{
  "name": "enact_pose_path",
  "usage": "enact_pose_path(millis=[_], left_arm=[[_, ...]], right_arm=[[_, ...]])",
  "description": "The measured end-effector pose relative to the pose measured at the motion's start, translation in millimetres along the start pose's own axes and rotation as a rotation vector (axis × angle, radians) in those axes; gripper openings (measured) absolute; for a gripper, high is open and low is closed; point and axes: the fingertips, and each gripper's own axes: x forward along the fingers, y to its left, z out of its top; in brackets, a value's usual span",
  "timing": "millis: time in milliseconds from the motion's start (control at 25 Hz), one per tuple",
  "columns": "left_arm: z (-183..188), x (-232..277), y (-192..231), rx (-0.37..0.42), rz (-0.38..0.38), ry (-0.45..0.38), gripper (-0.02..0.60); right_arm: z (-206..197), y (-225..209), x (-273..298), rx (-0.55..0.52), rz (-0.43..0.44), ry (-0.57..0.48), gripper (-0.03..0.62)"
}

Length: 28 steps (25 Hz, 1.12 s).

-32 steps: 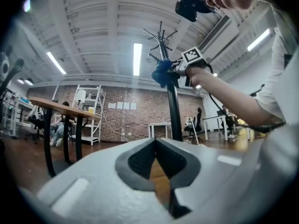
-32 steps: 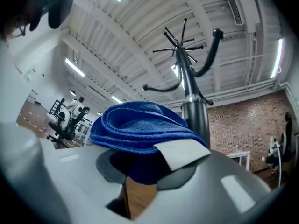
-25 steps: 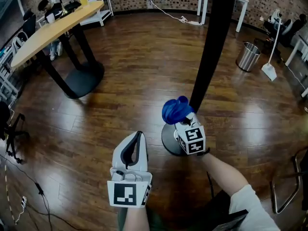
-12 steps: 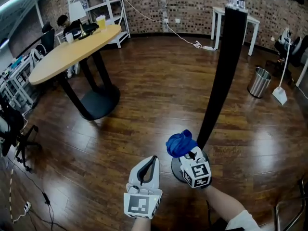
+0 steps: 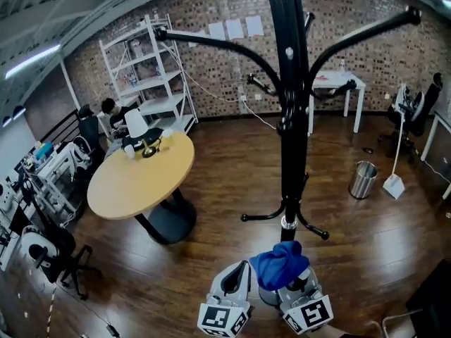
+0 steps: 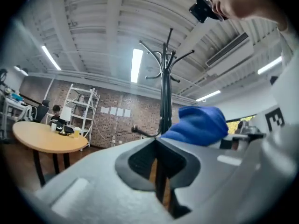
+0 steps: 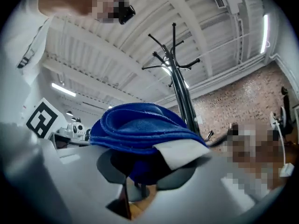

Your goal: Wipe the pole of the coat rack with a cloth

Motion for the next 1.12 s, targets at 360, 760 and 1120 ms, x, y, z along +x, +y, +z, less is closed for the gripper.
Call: enact_pose_path(millis=[360,760,1120], left_arm=[[228,-16,-39,0.045,-0.067,0.001,0.002],[291,-74,-89,0.082,-0.174,-0.073,0.002],[300,-119,-109,0.097,-0.216,-0.077,0.002]], right_arm=[[207,15,19,0.039,-0.053,0.102,0.103],[282,54,-30,-0.001,-0.11,0.084,0.103],[311,76,-89,-0.033,-0.227,0.064,0.103]])
